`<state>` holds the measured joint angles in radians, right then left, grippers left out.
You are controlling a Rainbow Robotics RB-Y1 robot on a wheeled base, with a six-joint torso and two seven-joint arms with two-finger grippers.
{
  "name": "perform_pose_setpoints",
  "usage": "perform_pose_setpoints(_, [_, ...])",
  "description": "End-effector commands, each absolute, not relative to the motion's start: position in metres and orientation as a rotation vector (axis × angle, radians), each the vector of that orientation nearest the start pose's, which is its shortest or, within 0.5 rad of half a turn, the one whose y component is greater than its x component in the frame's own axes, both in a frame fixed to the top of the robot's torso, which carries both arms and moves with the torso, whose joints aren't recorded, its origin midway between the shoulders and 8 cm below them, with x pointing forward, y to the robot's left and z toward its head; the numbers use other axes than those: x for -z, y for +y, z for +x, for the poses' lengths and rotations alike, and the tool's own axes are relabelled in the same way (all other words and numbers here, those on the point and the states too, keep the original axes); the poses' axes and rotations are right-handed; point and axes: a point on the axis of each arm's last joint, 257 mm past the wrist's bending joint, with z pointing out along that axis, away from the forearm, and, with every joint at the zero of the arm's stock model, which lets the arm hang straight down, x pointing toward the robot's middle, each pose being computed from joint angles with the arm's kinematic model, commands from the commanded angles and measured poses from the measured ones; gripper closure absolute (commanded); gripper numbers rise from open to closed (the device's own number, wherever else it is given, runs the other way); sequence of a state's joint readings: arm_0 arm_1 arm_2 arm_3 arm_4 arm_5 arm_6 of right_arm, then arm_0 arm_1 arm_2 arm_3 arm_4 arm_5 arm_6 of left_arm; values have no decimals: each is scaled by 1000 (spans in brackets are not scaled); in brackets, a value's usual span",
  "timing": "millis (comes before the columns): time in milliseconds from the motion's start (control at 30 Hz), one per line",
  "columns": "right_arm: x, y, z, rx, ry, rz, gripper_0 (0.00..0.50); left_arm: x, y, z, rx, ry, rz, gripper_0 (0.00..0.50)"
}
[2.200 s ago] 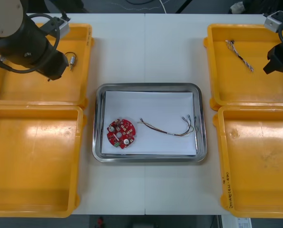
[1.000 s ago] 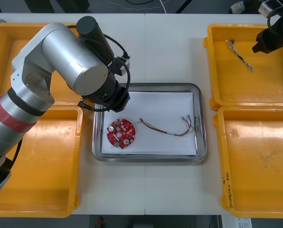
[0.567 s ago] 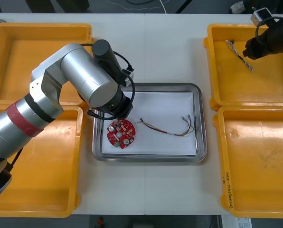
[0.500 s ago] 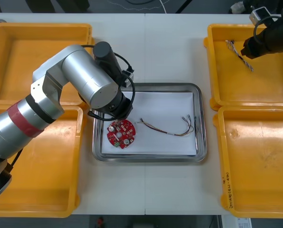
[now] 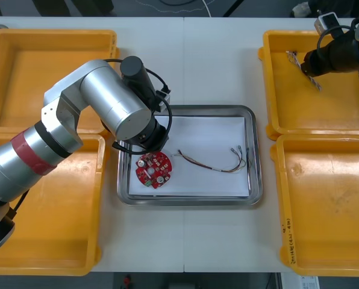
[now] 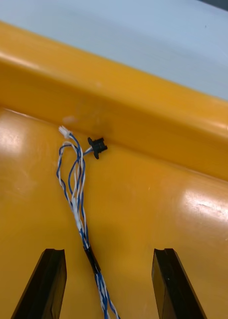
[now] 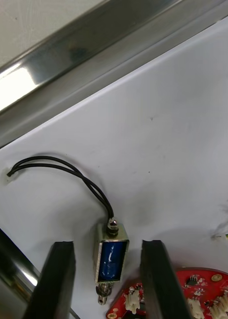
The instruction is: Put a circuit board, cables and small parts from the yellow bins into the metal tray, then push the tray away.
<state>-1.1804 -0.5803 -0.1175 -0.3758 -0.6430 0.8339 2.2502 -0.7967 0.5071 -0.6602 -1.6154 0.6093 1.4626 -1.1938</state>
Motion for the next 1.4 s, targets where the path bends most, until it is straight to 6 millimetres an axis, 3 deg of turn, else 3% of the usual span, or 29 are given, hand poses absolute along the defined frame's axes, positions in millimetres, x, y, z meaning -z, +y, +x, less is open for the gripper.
perform_pose_setpoints(33, [146,-357,707,86,2210,-387,0,221,72,519,6,2501,636,0])
perform_pose_setpoints(400, [175,-357,697,37,2235,-357,0,202,77,520,21,2500,612,0])
perform_pose_setpoints(733, [192,-362,690,45,2262,-360,0,162,83,507,31,2500,578,0])
perform_pose_setpoints(767, [194,-363,689,48,2266,-364,21,156,83,506,36,2498,573,0])
perform_pose_setpoints(800, [193,-363,689,49,2265,-365,85,155,85,506,35,2498,566,0])
perform_pose_setpoints(867, [197,-364,687,54,2269,-372,435,144,89,507,46,2490,547,0])
perform_pose_setpoints(900, [197,-364,687,52,2270,-372,500,141,90,507,48,2489,542,0])
perform_pose_setpoints(1133, [197,-366,687,65,2270,-389,500,109,116,519,52,2461,449,0])
perform_pose_setpoints(1300, [180,-370,692,116,2240,-444,500,93,140,529,49,2446,374,0])
perform_pose_setpoints(1400, [158,-371,692,189,2242,-537,500,86,160,532,18,2454,312,0])
